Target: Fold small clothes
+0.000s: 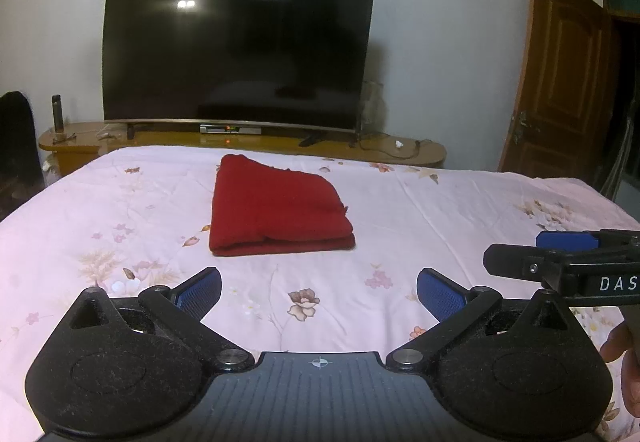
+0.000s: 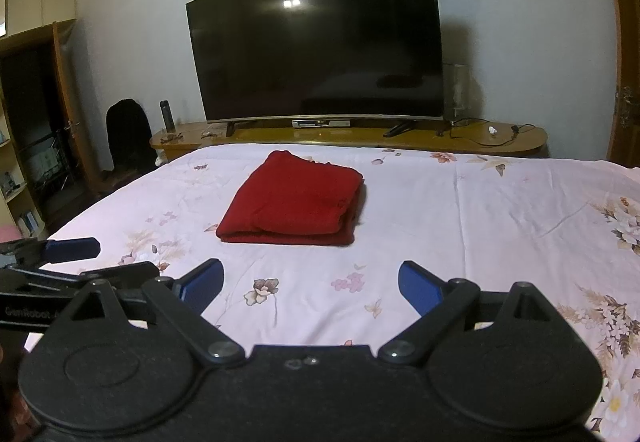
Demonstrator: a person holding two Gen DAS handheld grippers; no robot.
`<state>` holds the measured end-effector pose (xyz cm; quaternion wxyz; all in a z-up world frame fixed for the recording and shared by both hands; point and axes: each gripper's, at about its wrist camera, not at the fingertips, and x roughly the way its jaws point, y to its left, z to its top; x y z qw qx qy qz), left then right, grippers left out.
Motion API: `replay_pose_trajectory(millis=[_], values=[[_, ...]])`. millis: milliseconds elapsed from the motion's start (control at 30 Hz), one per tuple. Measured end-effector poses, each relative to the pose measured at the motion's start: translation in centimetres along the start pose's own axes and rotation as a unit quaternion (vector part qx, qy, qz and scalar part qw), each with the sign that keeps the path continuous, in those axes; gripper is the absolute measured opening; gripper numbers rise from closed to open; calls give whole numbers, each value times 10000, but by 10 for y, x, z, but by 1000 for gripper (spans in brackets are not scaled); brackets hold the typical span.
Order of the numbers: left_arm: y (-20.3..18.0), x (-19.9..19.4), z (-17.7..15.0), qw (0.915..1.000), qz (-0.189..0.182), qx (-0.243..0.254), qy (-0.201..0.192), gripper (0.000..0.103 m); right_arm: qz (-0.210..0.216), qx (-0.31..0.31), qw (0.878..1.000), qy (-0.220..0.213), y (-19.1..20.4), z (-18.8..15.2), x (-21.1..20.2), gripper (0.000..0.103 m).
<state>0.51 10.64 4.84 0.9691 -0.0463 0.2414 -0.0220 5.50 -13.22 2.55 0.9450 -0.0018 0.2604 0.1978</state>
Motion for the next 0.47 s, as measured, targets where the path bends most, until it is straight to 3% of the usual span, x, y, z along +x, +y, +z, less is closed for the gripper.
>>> replay_pose_trajectory(millis=[333,467], values=[[2,-5,-1,9998,-17,-54,-197,103,23,-36,10000,8,1,2,2,94],[5,-6,1,9995,152,-152,-239,103,18,-42,10000,-10,2,2,3,94]])
